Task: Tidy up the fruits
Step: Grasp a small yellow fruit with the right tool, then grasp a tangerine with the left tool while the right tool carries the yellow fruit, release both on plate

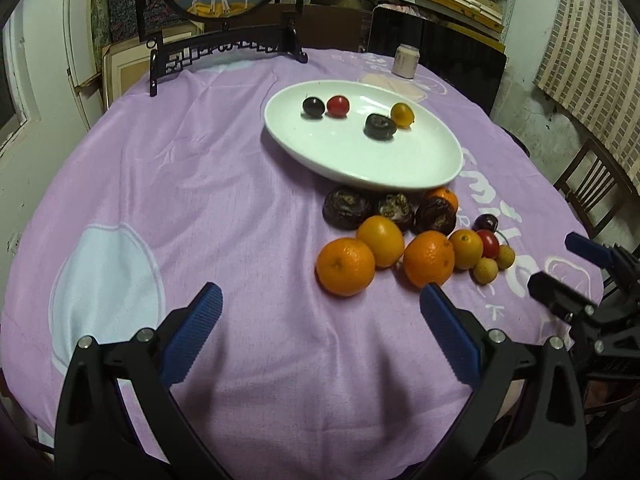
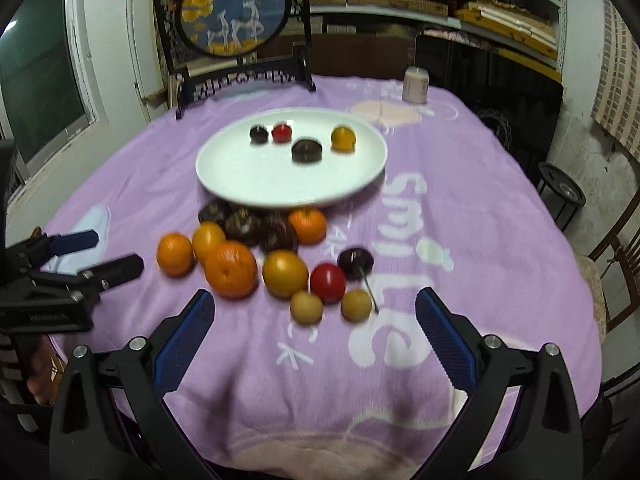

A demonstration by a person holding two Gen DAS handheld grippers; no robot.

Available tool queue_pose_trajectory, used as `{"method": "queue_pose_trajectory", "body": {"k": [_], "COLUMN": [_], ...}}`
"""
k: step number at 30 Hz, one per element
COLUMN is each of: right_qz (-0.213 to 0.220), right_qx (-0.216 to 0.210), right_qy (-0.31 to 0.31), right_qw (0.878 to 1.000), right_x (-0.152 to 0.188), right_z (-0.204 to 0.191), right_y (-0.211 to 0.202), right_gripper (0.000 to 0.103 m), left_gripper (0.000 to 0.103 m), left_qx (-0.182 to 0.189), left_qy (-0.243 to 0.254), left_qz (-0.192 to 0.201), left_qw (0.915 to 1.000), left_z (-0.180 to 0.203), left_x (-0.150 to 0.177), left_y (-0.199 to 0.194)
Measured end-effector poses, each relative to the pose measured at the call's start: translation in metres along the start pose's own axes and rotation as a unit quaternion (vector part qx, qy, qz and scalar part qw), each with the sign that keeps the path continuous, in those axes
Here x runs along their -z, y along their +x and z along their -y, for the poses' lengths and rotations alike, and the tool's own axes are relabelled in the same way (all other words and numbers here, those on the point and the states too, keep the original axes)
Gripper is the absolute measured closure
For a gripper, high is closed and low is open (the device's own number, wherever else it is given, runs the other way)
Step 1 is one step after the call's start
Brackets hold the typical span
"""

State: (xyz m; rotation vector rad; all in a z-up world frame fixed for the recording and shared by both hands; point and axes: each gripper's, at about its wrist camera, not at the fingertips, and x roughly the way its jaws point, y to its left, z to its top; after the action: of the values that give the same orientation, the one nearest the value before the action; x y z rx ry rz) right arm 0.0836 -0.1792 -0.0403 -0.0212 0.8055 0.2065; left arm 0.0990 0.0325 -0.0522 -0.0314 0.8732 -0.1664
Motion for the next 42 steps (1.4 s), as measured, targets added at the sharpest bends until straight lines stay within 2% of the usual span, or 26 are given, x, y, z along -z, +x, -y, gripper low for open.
{"method": "queue_pose_trajectory", "body": {"k": [2,3,6,7,9,11,12,15,17,26,27,28,29,31,34,35,42], "right_qz": [-0.006,-0.011,-0.031,-0.038,-0.057,-0.075,-0.068,-0.06,-0.06,-0.048,-0.047,-0.047,-0.046,-0.045,-0.04,-0.039,-0.032], "right_qx": [-0.021,-0.03,-0.049,-0.051,-0.046,-0.04,-0.038,-0.027,-0.04,-0.035,-0.037,-0.038,-0.039,-0.04,-0.04,-0.04,-0.053], "right_qy": [0.002,0.0,-0.005,-0.005,-0.001,0.008,0.01,0.011,0.024,0.038,0.041,0.043,0.045,0.046,0.047,0.046,0.044], "right_qw": [1.0,1.0,0.998,0.998,0.997,0.996,0.997,0.998,0.997,0.998,0.997,0.997,0.997,0.997,0.997,0.997,0.997], "right_x": [0.005,0.007,0.008,0.009,0.009,0.01,0.01,0.008,0.009,0.014,0.015,0.015,0.015,0.015,0.014,0.014,0.011], "right_z": [-0.001,-0.001,-0.005,-0.006,-0.006,-0.003,-0.003,-0.003,0.001,0.013,0.014,0.015,0.016,0.017,0.017,0.017,0.014], "right_y": [0.002,0.004,0.018,0.024,0.041,0.057,0.059,0.06,0.057,0.033,0.032,0.031,0.03,0.028,0.025,0.024,0.02], "right_gripper": [0.012,0.026,0.038,0.047,0.055,0.058,0.061,0.078,0.078,0.078,0.078,0.078,0.078,0.078,0.078,0.078,0.078], "left_gripper": [0.002,0.002,0.002,0.002,0.002,0.002,0.002,0.002,0.002,0.005,0.009,0.022,0.043,0.059,0.059,0.062,0.063], "left_qx": [-0.001,0.0,0.002,0.002,0.002,0.002,0.002,0.003,0.005,0.007,0.009,0.012,0.016,0.024,0.021,0.022,0.049], "left_qy": [0.001,0.002,0.001,0.0,-0.001,-0.004,-0.005,-0.005,-0.003,0.015,0.018,0.021,0.025,0.029,0.035,0.032,0.017], "left_qz": [-0.006,-0.008,-0.012,-0.013,-0.014,-0.014,-0.014,-0.015,-0.019,-0.032,-0.031,-0.034,-0.04,-0.055,-0.045,-0.043,-0.019], "left_qw": [1.0,1.0,0.9999,0.9999,0.9999,0.9999,0.9999,0.9999,0.9998,0.9994,0.9993,0.9991,0.9988,0.9978,0.9981,0.9983,0.9985], "left_z": [-0.001,-0.001,-0.001,-0.001,-0.002,-0.004,-0.005,-0.006,-0.006,0.006,0.009,0.011,0.012,0.015,0.016,0.015,0.007], "left_x": [0.001,0.002,0.003,0.004,0.004,0.004,0.004,0.002,0.002,-0.003,-0.004,-0.005,-0.006,-0.008,-0.01,-0.01,-0.008], "left_y": [0.004,0.006,0.008,0.008,0.008,0.008,0.008,0.012,0.014,0.036,0.039,0.042,0.046,0.055,0.06,0.059,0.035]}}
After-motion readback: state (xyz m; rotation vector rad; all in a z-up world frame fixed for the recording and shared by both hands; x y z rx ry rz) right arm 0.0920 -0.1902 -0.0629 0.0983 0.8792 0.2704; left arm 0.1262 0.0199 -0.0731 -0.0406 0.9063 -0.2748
